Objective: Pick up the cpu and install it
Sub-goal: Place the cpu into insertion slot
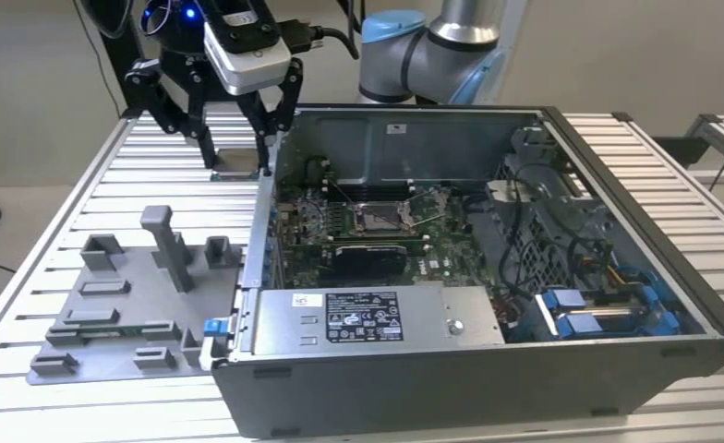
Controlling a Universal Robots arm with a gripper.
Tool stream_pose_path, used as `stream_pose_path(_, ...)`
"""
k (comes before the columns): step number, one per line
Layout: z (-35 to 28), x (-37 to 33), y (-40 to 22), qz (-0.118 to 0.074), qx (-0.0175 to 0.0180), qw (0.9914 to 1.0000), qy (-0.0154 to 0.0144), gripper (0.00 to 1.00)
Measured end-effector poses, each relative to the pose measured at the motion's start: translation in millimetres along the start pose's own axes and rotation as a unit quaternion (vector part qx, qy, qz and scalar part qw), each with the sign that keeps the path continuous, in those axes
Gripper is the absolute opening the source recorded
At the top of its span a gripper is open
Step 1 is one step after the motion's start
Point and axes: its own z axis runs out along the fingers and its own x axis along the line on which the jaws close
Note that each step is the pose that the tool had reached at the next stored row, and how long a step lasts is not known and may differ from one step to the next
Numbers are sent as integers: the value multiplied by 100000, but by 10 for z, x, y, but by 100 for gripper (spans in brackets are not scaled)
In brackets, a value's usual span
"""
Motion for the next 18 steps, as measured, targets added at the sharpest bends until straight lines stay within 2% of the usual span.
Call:
stream_pose_path(4,1,-30,0,2,-4,100000,0,0)
stream_pose_path(6,1,-79,-1,-1,3,100000,4,0)
stream_pose_path(18,11,-619,-8,3,-3,100000,12,0)
